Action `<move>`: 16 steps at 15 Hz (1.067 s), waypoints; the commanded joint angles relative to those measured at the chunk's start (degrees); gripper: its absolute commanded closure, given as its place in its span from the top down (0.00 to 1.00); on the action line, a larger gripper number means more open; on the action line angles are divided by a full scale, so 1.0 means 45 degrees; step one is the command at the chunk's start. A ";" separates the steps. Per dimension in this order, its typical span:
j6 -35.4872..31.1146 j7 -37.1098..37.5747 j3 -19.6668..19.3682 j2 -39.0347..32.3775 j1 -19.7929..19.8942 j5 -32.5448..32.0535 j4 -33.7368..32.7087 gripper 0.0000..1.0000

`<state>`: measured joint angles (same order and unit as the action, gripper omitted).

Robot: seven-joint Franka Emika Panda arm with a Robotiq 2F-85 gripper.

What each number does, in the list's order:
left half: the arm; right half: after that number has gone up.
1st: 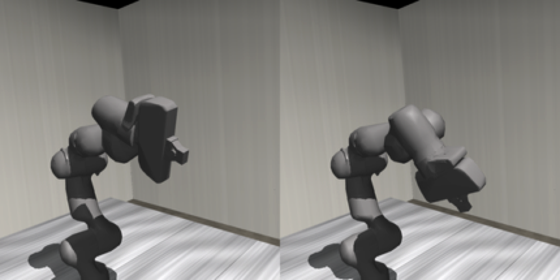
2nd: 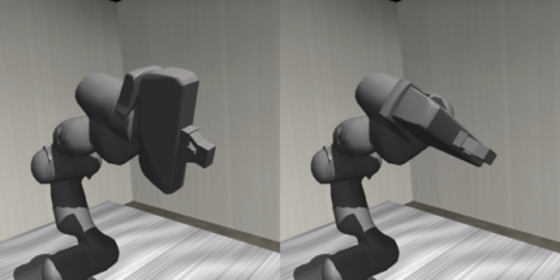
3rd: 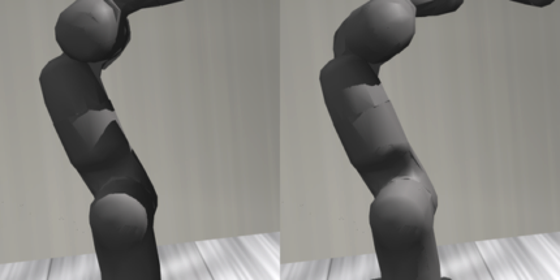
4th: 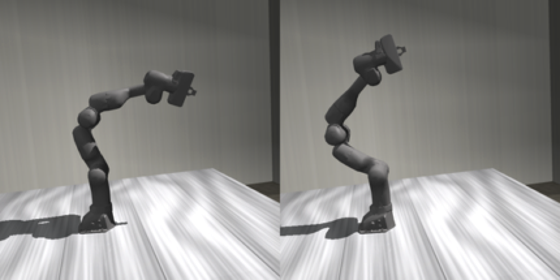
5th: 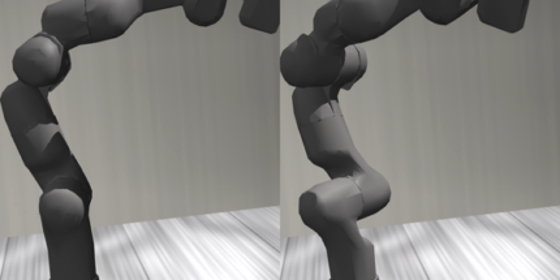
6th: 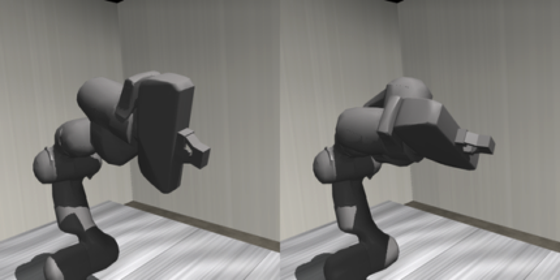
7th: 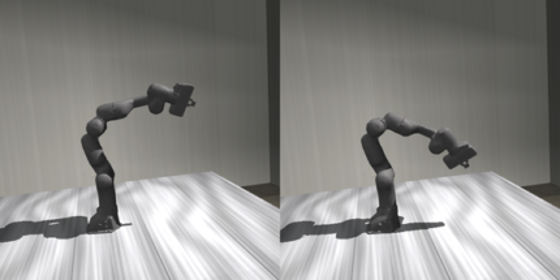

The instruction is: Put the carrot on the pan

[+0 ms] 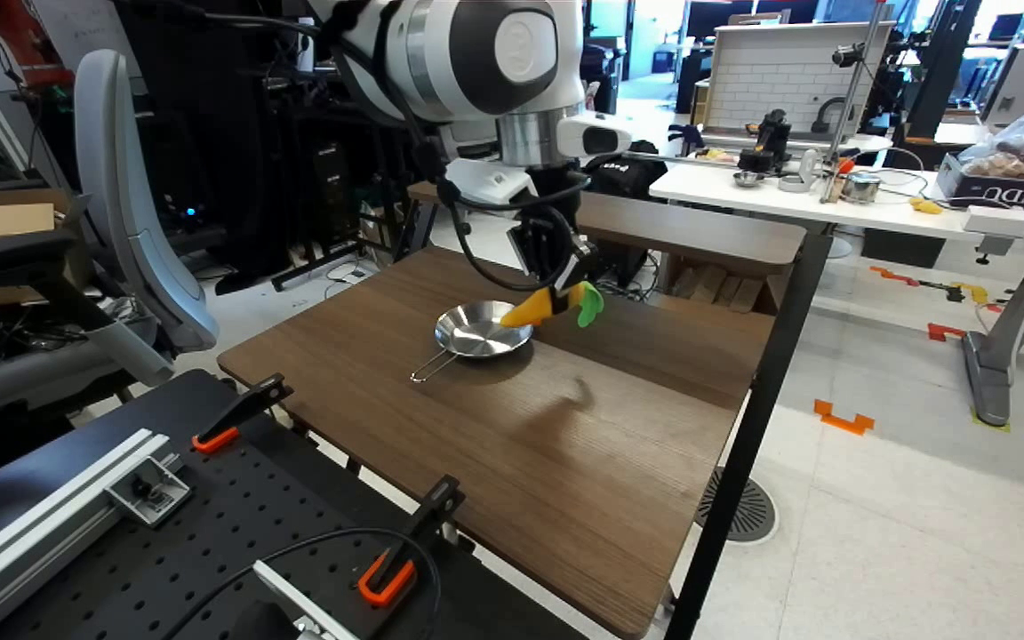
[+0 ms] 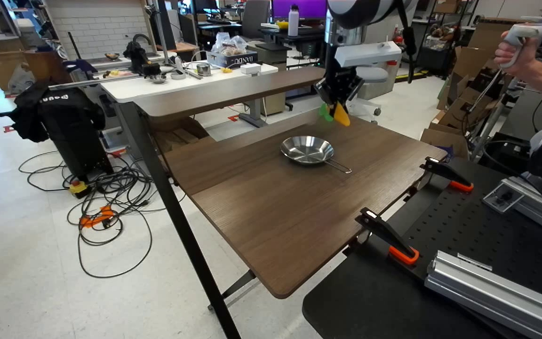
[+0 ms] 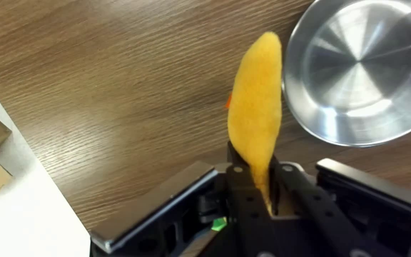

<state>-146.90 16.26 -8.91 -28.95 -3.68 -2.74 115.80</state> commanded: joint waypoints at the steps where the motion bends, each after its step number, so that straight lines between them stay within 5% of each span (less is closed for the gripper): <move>1: 0.0452 -0.0202 0.0430 0.1236 -0.0246 -0.0244 0.0933 0.03; 16: 0.0304 -0.0530 0.1221 0.0736 -0.0457 -0.0323 0.1002 0.03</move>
<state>-145.20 13.77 -3.47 -24.51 -5.25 -3.03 121.12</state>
